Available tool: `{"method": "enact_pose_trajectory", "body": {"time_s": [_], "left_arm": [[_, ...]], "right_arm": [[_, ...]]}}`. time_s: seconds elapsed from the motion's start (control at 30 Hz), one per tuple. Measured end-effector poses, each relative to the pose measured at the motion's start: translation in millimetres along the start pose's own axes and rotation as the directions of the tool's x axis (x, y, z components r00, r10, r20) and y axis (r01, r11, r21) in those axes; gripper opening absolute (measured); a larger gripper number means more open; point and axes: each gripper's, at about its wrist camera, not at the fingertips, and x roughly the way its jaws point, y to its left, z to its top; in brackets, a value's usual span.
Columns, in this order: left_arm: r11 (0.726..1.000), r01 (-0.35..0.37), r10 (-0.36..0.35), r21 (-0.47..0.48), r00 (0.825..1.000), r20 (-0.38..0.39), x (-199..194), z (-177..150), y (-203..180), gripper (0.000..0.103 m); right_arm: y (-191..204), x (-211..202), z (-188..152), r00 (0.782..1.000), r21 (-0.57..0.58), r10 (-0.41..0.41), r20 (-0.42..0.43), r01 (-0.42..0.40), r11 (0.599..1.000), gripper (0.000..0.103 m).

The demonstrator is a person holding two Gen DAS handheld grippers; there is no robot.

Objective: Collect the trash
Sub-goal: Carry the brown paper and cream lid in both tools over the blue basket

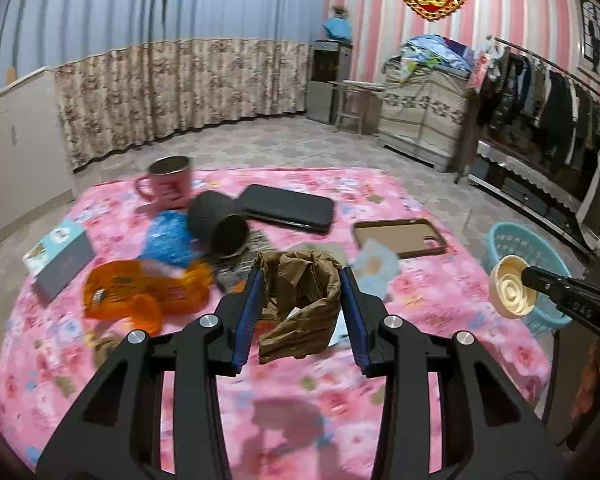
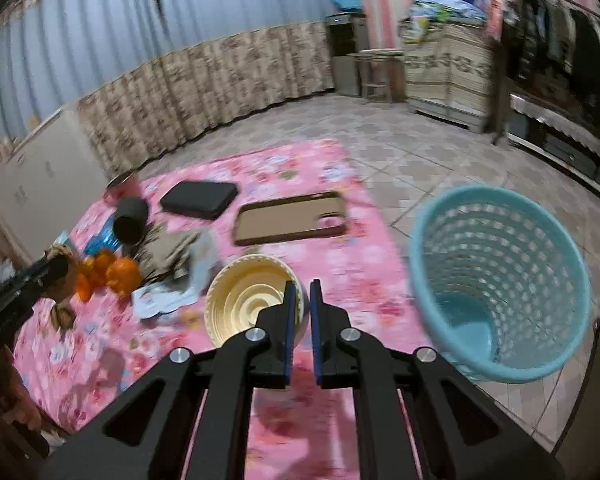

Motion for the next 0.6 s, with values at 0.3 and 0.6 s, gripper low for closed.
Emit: {"method": "enact_pose_trajectory", "body": {"time_s": [0.3, 0.6], "left_arm": [[0.99, 0.112, -0.111, 0.09, 0.994, -0.019, 40, 19, -86, 0.038], [0.955, 0.23, -0.226, 0.188, 0.973, -0.043, 64, 27, -179, 0.038]], "right_arm": [[-82, -9, 8, 0.988, 0.117, -0.154, 0.02, 0.15, 0.982, 0.007], [-145, -14, 9, 0.95, 0.161, -0.311, 0.039, 0.301, 0.94, 0.007]]}}
